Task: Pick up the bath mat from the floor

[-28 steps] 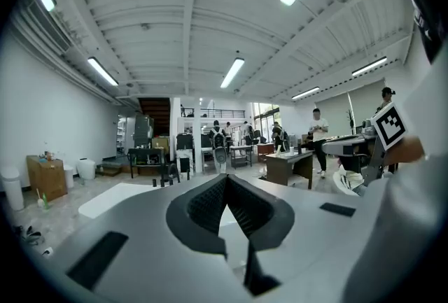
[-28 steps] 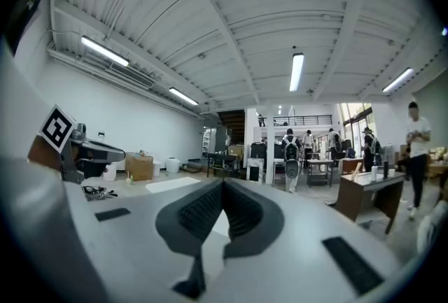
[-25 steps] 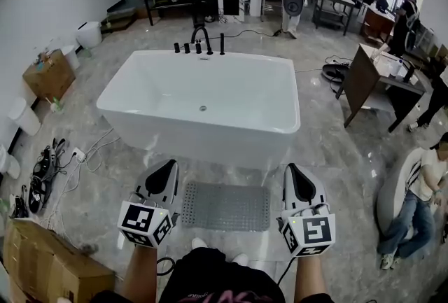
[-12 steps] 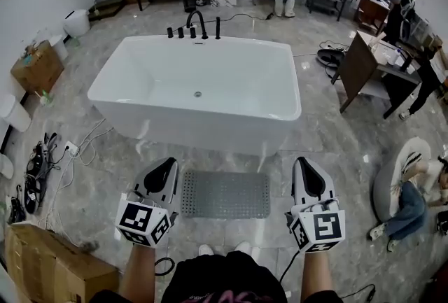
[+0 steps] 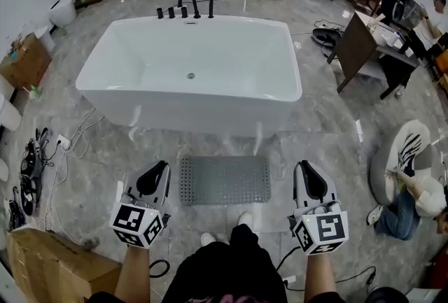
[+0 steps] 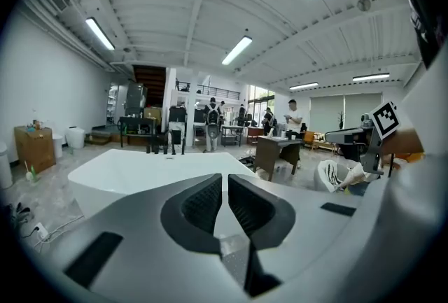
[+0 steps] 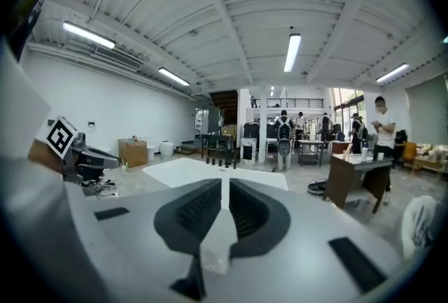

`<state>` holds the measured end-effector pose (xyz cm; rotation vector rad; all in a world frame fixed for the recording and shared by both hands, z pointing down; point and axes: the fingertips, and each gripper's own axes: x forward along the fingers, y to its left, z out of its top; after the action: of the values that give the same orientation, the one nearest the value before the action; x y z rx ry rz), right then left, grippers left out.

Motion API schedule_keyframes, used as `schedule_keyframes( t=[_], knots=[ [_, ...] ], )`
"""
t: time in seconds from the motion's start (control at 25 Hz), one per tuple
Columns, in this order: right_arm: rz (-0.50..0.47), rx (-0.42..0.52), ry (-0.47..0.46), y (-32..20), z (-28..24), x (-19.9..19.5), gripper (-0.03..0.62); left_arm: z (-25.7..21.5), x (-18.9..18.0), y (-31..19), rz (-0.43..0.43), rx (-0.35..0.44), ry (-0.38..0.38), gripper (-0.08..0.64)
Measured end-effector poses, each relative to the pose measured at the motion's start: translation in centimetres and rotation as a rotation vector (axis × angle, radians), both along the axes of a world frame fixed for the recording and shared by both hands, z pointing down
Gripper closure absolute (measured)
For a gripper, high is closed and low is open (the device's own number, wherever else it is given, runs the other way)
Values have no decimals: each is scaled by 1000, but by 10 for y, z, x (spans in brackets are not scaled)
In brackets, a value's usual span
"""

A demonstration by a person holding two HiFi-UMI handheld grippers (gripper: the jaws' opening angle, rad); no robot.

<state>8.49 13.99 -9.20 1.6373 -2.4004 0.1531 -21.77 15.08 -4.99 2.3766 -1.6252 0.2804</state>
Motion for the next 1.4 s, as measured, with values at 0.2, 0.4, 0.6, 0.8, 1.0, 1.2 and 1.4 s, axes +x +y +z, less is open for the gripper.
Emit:
schedule_keyframes(
  t=[0.2,0.4,0.6,0.8,1.0,1.2,1.4],
  knots=[
    [2,-75,-5,-19,55,22,560,55,7,-14,-20,-84,-25,549],
    [-9,-196,-7,-46,145,46,477,144,29,-29,28,-218,-5,456],
    [-6,-303,31,-57,272,65,448,280,29,-34,22,-370,-24,356],
    [-17,-445,24,-60,405,75,405,417,10,-35,-48,-497,-34,333],
    [-5,-504,38,-69,531,82,387,566,-18,-41,-162,-584,8,322],
    [15,-581,31,-74,662,90,368,695,-41,-40,-214,-664,-40,298],
    [40,-613,54,-73,764,101,359,789,-54,-30,-203,-710,-110,279]
  ],
)
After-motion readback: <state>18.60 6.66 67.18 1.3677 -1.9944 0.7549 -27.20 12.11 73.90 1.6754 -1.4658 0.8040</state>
